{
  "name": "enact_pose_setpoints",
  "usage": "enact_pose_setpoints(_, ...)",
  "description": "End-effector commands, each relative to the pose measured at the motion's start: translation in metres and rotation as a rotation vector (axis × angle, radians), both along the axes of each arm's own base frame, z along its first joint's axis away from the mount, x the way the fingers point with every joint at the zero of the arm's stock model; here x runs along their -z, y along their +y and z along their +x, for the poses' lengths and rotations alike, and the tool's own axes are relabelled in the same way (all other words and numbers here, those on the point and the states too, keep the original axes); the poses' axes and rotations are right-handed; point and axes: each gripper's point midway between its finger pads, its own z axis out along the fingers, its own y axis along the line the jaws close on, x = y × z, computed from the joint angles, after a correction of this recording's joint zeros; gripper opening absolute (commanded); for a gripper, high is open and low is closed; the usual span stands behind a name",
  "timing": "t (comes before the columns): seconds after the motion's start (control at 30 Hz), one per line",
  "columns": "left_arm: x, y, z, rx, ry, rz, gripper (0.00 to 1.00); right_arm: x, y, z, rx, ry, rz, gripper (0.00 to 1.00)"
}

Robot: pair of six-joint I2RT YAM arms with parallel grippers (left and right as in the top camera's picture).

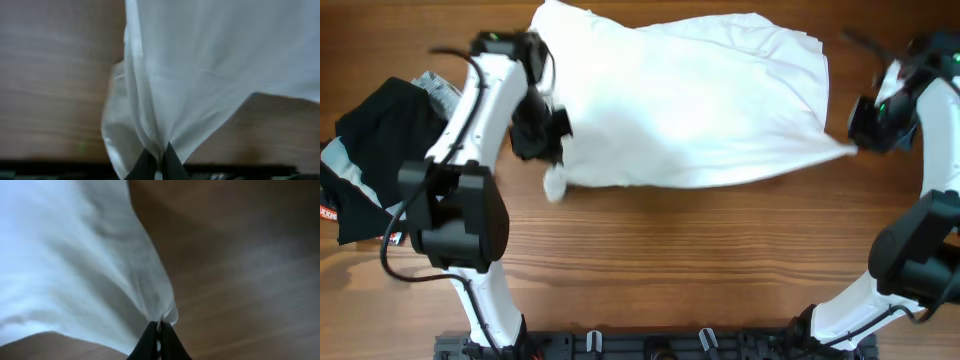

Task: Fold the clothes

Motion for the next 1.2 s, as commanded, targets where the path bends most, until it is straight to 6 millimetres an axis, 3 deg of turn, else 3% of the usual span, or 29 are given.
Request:
enact_pose_setpoints(0.0,0.024,0.013,-0.043,0.049,0.149,0.062,0.04,0.022,-0.016,-0.037,0.093,0.161,-0.116,0.04)
enact_pose_setpoints(0.07,0.032,0.024,-0.062,0.046,0.192,0.122,0.04,0.029,-0.018,-0.058,0.153,0.238,-0.157,0.04)
enact_pose_setpoints(0.17,0.026,0.041,-0.076,0.022,0.169,0.217,0.04,0.03,-0.023,-0.073,0.188,0.276,-0.191,0.04)
enact_pose_setpoints(0.27,0.005,0.062,-0.077,-0.073,0.059,0.316,0.04,0.02,-0.028,-0.082,0.257,0.262,-0.197,0.04)
enact_pose_setpoints(0.43,-0.045,0.083,-0.089,-0.213,-0.088,0.301,0.04,-0.016,-0.048,-0.096,0.37,0.142,-0.21,0.04)
enact_pose_setpoints(0.53,-0.062,0.085,-0.1,-0.224,-0.123,0.295,0.04,-0.022,-0.042,-0.103,0.372,0.118,-0.194,0.04)
enact_pose_setpoints(0.63,-0.069,0.085,-0.116,-0.212,-0.083,0.3,0.04,-0.014,-0.033,-0.12,0.363,0.149,-0.184,0.04)
enact_pose_setpoints(0.7,-0.071,0.085,-0.116,-0.205,-0.098,0.295,0.04,-0.01,-0.033,-0.119,0.368,0.128,-0.187,0.04)
enact_pose_setpoints(0.77,-0.069,0.084,-0.103,-0.214,-0.151,0.283,0.04,-0.007,-0.032,-0.108,0.343,0.081,-0.164,0.04)
enact_pose_setpoints(0.93,-0.058,0.067,-0.046,-0.255,-0.331,0.167,0.05,-0.01,-0.017,-0.034,0.197,-0.235,0.011,0.05)
enact_pose_setpoints(1.07,-0.044,0.062,-0.004,-0.266,-0.43,0.13,0.05,-0.014,-0.018,-0.004,0.161,-0.346,0.014,0.04)
enact_pose_setpoints(1.17,-0.025,0.054,0.018,-0.27,-0.435,0.086,0.05,-0.006,-0.004,0.017,0.103,-0.373,0.028,0.04)
